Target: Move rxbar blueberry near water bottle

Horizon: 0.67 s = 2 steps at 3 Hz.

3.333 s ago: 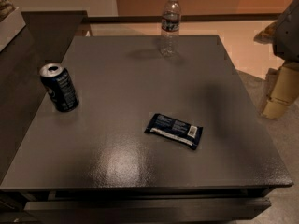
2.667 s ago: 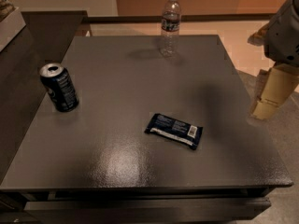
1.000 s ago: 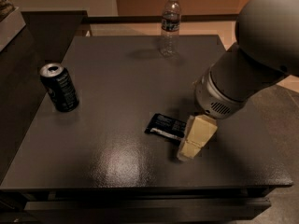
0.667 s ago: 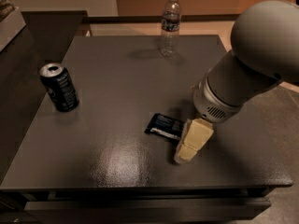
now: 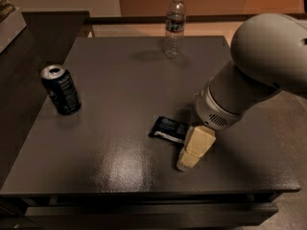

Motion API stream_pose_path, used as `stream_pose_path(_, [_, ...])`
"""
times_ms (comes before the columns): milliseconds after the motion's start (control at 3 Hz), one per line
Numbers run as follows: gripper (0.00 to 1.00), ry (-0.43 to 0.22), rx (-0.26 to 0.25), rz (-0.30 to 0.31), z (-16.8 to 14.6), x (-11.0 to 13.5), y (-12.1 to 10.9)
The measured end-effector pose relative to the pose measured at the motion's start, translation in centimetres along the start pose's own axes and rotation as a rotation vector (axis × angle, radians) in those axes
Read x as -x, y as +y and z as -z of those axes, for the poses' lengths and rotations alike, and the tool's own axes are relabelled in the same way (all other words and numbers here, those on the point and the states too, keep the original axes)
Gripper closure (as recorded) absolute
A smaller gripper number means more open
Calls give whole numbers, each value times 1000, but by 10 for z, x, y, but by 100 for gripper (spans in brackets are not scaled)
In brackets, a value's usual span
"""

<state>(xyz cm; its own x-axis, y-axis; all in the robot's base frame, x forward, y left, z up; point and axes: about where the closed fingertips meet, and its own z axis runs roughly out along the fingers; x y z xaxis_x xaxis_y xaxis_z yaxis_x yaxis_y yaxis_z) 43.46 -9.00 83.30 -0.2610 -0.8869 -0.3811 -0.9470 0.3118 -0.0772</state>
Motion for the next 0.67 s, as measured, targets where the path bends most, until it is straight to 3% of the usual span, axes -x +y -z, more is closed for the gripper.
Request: stream_pose_path(667, [41,-9,25,-24,-8,-4,-1])
